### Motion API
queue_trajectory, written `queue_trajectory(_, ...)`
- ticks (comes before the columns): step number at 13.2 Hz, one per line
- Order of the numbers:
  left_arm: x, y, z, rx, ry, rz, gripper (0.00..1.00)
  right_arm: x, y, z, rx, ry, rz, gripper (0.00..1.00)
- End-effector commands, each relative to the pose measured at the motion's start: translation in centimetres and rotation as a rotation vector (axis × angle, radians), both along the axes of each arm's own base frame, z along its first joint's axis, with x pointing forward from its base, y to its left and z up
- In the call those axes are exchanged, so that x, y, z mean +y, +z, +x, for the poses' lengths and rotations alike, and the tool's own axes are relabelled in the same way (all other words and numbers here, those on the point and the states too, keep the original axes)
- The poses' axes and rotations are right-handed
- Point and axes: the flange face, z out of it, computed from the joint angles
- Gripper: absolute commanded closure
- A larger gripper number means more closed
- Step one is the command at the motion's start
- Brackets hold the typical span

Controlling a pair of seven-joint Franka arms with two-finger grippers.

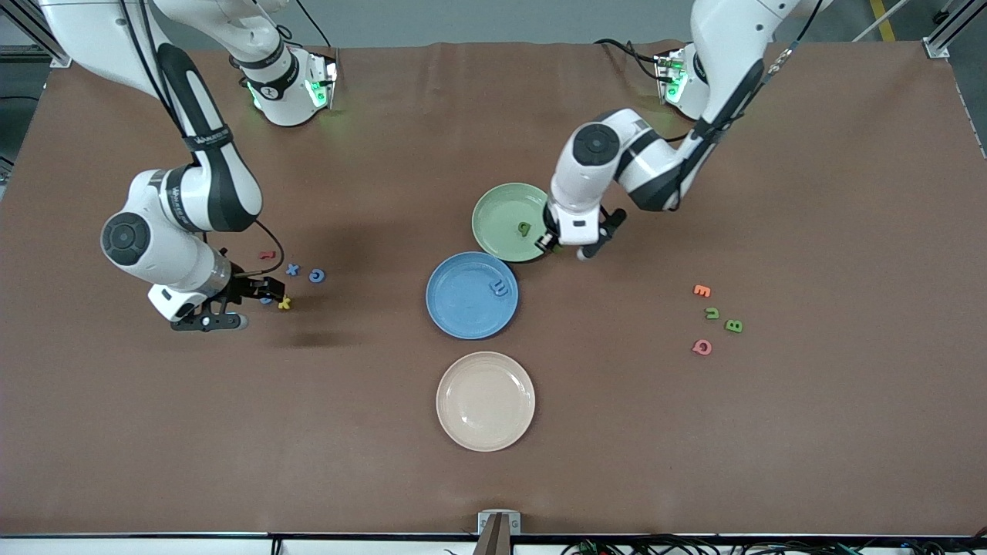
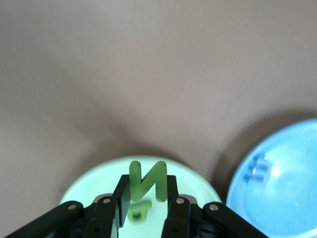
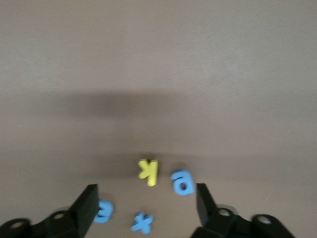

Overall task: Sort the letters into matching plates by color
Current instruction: 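Drop the N on the green plate while the right gripper reaches blue a, then grasp the green u with the left gripper while the right gripper grasps blue a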

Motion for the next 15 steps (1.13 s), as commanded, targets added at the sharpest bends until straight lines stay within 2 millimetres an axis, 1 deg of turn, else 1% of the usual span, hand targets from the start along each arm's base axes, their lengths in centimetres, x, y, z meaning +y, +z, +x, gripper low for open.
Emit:
queue_trajectory(1,-2.8,-1.2,-1.6,0.017,-0.009,0.008,1.0,-2.3,-2.6,-1.2,-0.025,0.03,-0.007,0.22)
queue_trajectory(2,-3.1,-1.7,-2.0,0.026,-0.015,0.011,1.0,-2.9,-3.4,-1.2,-0.027,0.032,-0.009,0.22)
queue_trajectory(3,-3.1,-2.1,-2.0,0.03,-0.018,0.013,1.0,-3.6,-3.9,-1.3,-0.03,0.033,-0.01,0.22)
queue_trajectory(5,-3.7,-3.1,-2.4,0.036,-0.047,0.021,1.0,-4.1,-5.3,-1.6,-0.039,0.033,-0.015,0.22)
queue_trajectory(7,-4.1,-4.0,-3.2,0.048,-0.063,0.028,1.0,-4.0,-6.6,-2.1,-0.047,0.032,-0.018,0.22)
queue_trajectory(8,-4.0,-4.5,-3.2,0.057,-0.059,0.03,0.99,-4.0,-6.8,-2.2,-0.042,0.032,-0.018,0.22)
queue_trajectory(10,-4.6,-4.7,-2.6,0.062,-0.052,0.017,0.99,-3.7,-7.2,-2.6,-0.03,0.038,-0.018,0.22)
queue_trajectory(11,-4.7,-5.2,-2.4,0.07,-0.046,0.016,0.96,-3.5,-7.5,-2.9,-0.022,0.041,-0.017,0.22)
queue_trajectory(12,-4.9,-5.2,-2.4,0.07,-0.041,0.014,0.93,-3.5,-7.7,-3.1,-0.018,0.043,-0.017,0.22)
queue_trajectory(13,-4.7,-5.3,-2.4,0.071,-0.042,0.017,0.88,-3.5,-7.9,-3.3,-0.012,0.043,-0.017,0.22)
queue_trajectory(14,-4.7,-5.4,-2.5,0.073,-0.043,0.019,0.8,-3.5,-8.2,-3.7,-0.002,0.042,-0.017,0.22)
queue_trajectory(15,-4.6,-5.3,-2.4,0.073,-0.04,0.018,0.43,-3.4,-8.4,-3.9,0.002,0.044,-0.016,0.22)
